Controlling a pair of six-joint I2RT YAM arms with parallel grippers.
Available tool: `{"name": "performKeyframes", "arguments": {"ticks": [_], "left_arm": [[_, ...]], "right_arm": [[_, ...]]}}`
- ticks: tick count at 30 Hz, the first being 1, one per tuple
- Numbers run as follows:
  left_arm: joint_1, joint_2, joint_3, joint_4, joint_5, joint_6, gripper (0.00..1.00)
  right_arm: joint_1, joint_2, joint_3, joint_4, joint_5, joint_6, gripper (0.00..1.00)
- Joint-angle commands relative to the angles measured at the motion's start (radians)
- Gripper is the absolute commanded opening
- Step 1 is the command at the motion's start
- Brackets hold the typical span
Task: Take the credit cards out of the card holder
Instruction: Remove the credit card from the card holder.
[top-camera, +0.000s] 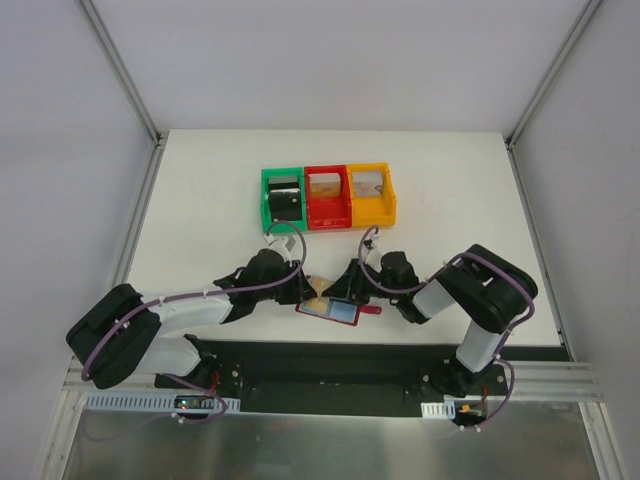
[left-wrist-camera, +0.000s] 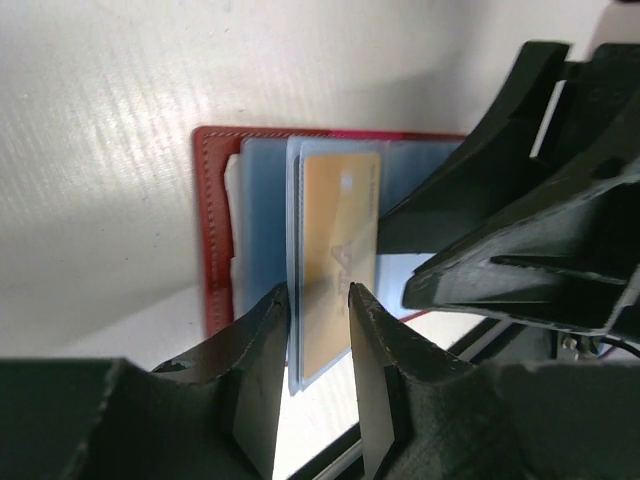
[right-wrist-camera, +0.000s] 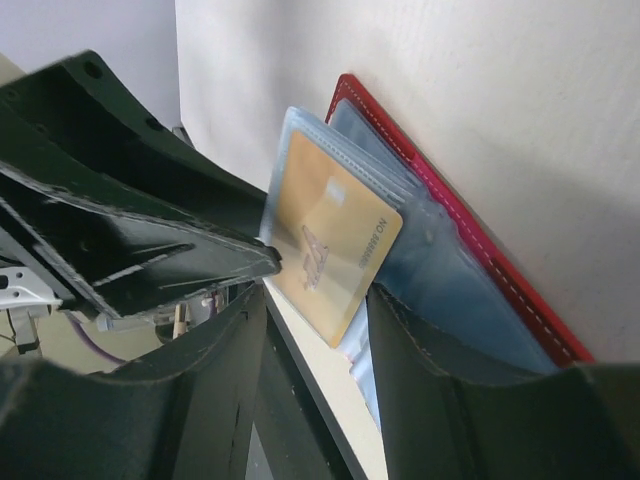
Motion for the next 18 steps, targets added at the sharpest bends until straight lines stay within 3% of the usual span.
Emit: {"name": "performKeyframes", "arguments": {"ticks": [1, 18], "left_arm": [[-0.005, -0.070, 0.023, -0.004, -0.025, 0.032, 0.30], [-0.007, -0.242, 0.000, -0.191, -0.171, 0.058, 0.29]], "right_arm": [[0.016, 0.013, -0.006, 0.068, -0.052, 0.014, 0.48], [0.009, 0.008, -0.007, 0.041, -0.037, 0.001, 0.48]]}}
